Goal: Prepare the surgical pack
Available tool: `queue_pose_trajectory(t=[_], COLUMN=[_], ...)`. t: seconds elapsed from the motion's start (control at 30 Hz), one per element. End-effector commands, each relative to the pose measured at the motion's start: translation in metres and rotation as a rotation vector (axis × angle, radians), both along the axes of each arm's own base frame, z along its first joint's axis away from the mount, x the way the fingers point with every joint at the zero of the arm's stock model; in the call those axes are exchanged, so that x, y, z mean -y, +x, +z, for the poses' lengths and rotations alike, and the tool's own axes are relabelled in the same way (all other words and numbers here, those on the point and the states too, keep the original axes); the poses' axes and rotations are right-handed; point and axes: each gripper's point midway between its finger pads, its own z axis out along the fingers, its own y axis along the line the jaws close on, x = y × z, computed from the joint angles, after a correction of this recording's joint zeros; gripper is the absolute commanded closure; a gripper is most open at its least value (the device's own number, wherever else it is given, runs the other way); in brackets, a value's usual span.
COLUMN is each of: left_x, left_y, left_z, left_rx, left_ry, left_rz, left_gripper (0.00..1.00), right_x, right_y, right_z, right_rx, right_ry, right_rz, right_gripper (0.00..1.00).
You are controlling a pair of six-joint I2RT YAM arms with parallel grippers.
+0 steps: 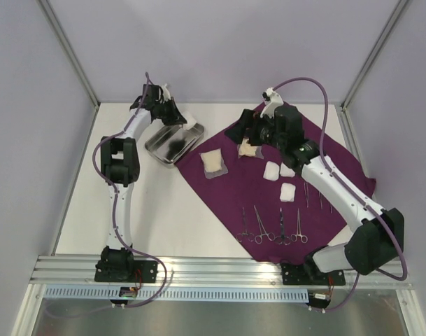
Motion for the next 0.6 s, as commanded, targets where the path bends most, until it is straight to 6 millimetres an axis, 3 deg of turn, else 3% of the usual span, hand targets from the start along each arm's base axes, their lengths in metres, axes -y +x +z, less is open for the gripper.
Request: queue_pose_trajectory(t=[0.0,0.17,0.3,0.43,0.57], left_x=[-0.010,-0.012,-0.011,-0.013,-0.018], left_y=[0.014,0.009,0.019,0.015,0.005], left_z=[-0.006,-0.026,-0.029,-0.038,-0.048], left_rx=[-0.006,-0.078,-0.070,-0.109,-0.172], left_ry=[-0.011,-0.024,-0.037,-0.028,-0.008], left_rz=[0.064,0.113,0.132,0.154,0.183], left_gripper=[1.00,1.00,0.96,0.89,0.70], right_x=[-0.009,-0.013,-0.014,-0.011,-0.002], right_y=[0.010,0.015,0.017,0.016,0.015], right_z=[0.021,0.022,0.019,0.020,0.013], right_rx=[0.000,-0.005,-0.017,-0.014,-0.037], right_ry=[0.024,0.022,0.014,0.010,-0.010], right_rz=[0.014,0.025,0.032,0.018,-0.015], right_gripper=[0.13,0.13,0.14,0.14,0.13])
